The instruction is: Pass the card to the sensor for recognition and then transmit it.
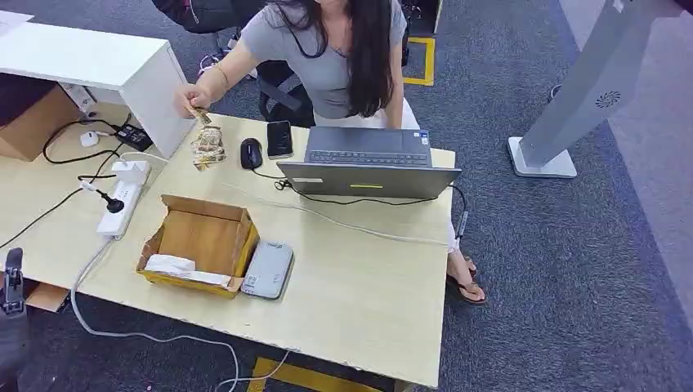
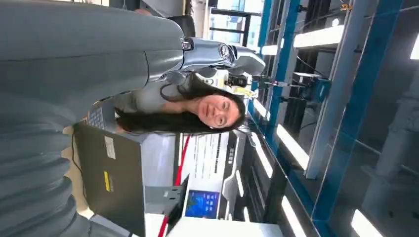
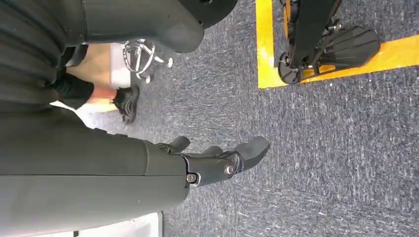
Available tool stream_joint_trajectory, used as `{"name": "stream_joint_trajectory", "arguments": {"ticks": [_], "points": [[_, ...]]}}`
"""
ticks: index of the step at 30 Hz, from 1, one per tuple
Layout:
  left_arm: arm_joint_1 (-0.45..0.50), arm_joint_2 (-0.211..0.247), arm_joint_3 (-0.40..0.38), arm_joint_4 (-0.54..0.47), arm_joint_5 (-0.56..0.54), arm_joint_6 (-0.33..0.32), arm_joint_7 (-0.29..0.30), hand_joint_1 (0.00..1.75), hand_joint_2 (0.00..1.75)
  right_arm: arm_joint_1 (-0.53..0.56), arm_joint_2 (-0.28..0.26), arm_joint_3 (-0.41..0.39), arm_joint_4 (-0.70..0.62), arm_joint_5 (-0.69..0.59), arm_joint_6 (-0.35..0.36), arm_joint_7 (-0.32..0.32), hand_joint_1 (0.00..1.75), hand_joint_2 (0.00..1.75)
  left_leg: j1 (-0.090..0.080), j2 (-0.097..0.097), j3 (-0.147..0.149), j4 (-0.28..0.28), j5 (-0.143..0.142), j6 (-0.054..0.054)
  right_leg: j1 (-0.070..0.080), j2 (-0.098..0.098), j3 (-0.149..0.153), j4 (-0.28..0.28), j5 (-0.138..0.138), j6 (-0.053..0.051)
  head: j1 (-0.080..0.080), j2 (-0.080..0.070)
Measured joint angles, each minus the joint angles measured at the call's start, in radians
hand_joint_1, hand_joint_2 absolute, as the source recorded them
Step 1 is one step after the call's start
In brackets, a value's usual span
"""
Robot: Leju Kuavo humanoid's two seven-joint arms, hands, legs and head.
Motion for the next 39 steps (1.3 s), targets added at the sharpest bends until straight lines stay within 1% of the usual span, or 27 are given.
{"name": "stream_joint_trajectory", "arguments": {"ticks": [1,2,3,4,5,6,7,8,9,10,11,12,13,14,15,18,20,22,24,28,39], "points": [[0.0,0.001,0.0,-0.006,-0.063,0.007,-0.034,0.0,1.75,0.0,0.0,0.0,-0.002,0.008,0.006,0.0,0.0,1.75,0.0,0.0,0.0,0.0,0.0,0.0,0.0,0.0,0.0,0.0,0.0,0.0,0.0,0.0],[-0.001,0.003,0.0,-0.016,-0.168,0.028,-0.093,0.0,1.75,0.0,0.0,0.0,-0.005,0.023,0.011,0.003,0.0,1.75,0.0,0.0,0.0,0.0,0.0,0.0,0.0,0.0,-0.002,0.0,0.0,0.0,0.0,0.0],[-0.003,0.01,-0.003,-0.029,-0.316,0.067,-0.174,0.0,1.75,0.0,0.0,0.0,-0.01,0.036,0.017,0.005,0.0,1.75,0.0,0.0,0.0,0.0,0.0,0.0,0.0,0.0,-0.003,0.0,0.0,0.0,0.0,0.0],[-0.007,0.016,-0.017,-0.047,-0.512,0.14,-0.254,0.0,1.75,0.0,0.0,0.0,-0.016,0.05,0.024,0.008,0.0,1.75,0.0,0.0,0.001,0.001,0.0,0.0,0.0,0.0,-0.004,-0.001,0.0,0.0,0.0,0.0],[-0.021,0.024,-0.047,-0.073,-0.74,0.242,-0.296,0.0,1.75,0.0,0.002,0.0,-0.024,0.062,0.035,0.014,0.0,1.75,0.0,0.0,0.002,0.002,0.001,0.001,0.0,0.0,-0.005,-0.001,0.0,0.0,-0.001,0.0],[-0.047,0.03,-0.11,-0.106,-1.008,0.363,-0.284,0.0,1.75,0.0,0.006,-0.001,-0.037,0.074,0.048,0.018,0.0,1.75,0.0,-0.002,0.001,0.002,0.003,0.001,0.0,-0.002,-0.004,-0.001,0.0,0.0,-0.001,0.0],[-0.088,0.037,-0.177,-0.124,-1.295,0.482,-0.233,0.0,1.75,-0.003,0.01,-0.001,-0.049,0.085,0.06,0.018,0.0,1.75,0.0,-0.005,-0.001,0.001,0.004,0.001,0.0,-0.005,-0.004,-0.001,0.002,0.0,-0.002,0.0],[-0.128,0.057,-0.29,-0.122,-1.577,0.579,-0.177,0.0,1.75,-0.008,0.015,-0.001,-0.056,0.096,0.072,0.018,0.0,1.75,0.0,-0.006,-0.002,0.001,0.005,0.0,0.0,-0.006,-0.004,-0.001,0.003,-0.001,0.0,0.0],[-0.172,0.083,-0.391,-0.108,-1.774,0.672,-0.117,0.0,1.75,-0.015,0.019,0.0,-0.059,0.109,0.08,0.015,0.0,1.75,0.001,-0.006,-0.003,0.001,0.007,-0.001,0.0,-0.006,-0.004,0.0,0.006,-0.001,0.0,0.0],[-0.222,0.106,-0.487,-0.079,-1.925,0.736,-0.076,0.0,1.75,-0.023,0.022,0.002,-0.059,0.116,0.081,0.011,0.0,1.75,0.001,-0.005,-0.004,0.001,0.008,0.0,0.0,-0.005,-0.003,0.0,0.007,-0.001,-0.001,0.0],[-0.269,0.138,-0.578,-0.041,-2.031,0.777,-0.045,0.0,1.75,-0.029,0.024,0.004,-0.057,0.124,0.078,0.005,0.0,1.75,0.0,-0.005,-0.004,0.001,0.009,0.0,0.0,-0.005,-0.003,0.0,0.009,-0.002,-0.001,0.0],[-0.313,0.161,-0.627,-0.002,-2.107,0.801,-0.018,0.0,1.75,-0.037,0.025,0.006,-0.053,0.125,0.072,-0.007,0.0,1.75,0.0,-0.005,-0.004,0.001,0.01,0.0,0.0,-0.005,-0.003,0.001,0.01,-0.002,0.0,0.0],[-0.356,0.189,-0.697,0.052,-2.205,0.817,0.024,0.0,1.75,-0.048,0.026,0.013,-0.047,0.13,0.059,-0.033,0.0,1.75,0.0,-0.005,-0.005,0.001,0.012,0.0,0.0,-0.004,-0.004,0.001,0.011,-0.001,-0.001,0.0],[-0.401,0.209,-0.754,0.099,-2.273,0.812,0.059,0.0,1.75,-0.065,0.026,0.021,-0.043,0.136,0.055,-0.045,0.0,1.75,0.0,-0.004,-0.006,0.001,0.013,0.0,0.0,-0.003,-0.006,0.001,0.013,-0.001,-0.001,0.0],[-0.44,0.23,-0.798,0.13,-2.301,0.796,0.081,0.0,1.75,-0.083,0.026,0.03,-0.042,0.136,0.055,-0.039,0.0,1.75,0.0,-0.002,-0.007,0.001,0.014,0.0,0.0,-0.001,-0.008,0.001,0.015,-0.001,-0.001,0.0],[-0.526,0.265,-0.905,0.189,-2.316,0.749,0.125,0.0,1.75,-0.121,0.026,0.041,-0.043,0.132,0.061,-0.023,0.0,1.75,0.0,-0.001,-0.008,0.001,0.015,0.0,0.0,0.0,-0.009,0.001,0.016,-0.001,0.0,0.0],[-0.549,0.284,-0.968,0.213,-2.319,0.731,0.151,0.0,1.75,-0.125,0.026,0.054,-0.043,0.121,0.062,-0.022,0.0,1.75,0.0,-0.002,-0.009,0.001,0.015,0.0,0.0,0.0,-0.009,0.001,0.016,0.0,0.0,0.0],[-0.56,0.296,-1.002,0.227,-2.32,0.728,0.165,0.0,1.75,-0.122,0.026,0.06,-0.043,0.118,0.06,-0.024,0.0,1.75,0.0,-0.002,-0.01,0.001,0.015,0.0,0.0,0.0,-0.01,0.001,0.016,0.0,-0.001,0.0],[-0.565,0.305,-1.026,0.238,-2.321,0.728,0.172,0.0,1.75,-0.12,0.026,0.061,-0.043,0.117,0.058,-0.024,0.0,1.75,0.0,-0.002,-0.011,0.001,0.015,0.0,0.0,0.0,-0.011,0.001,0.016,0.0,-0.001,0.0],[-0.568,0.315,-1.05,0.254,-2.321,0.728,0.173,0.0,1.75,-0.12,0.026,0.062,-0.045,0.117,0.057,-0.024,0.0,1.75,0.0,-0.002,-0.012,0.001,0.015,0.0,0.0,0.0,-0.011,0.001,0.016,-0.001,-0.001,0.0],[-0.572,0.321,-1.062,0.279,-2.321,0.728,0.172,0.0,1.75,-0.112,0.026,0.076,-0.048,0.118,0.051,-0.024,0.0,1.75,0.0,-0.001,-0.012,0.001,0.016,0.0,0.0,0.0,-0.012,0.001,0.016,-0.001,-0.001,0.0]]}}
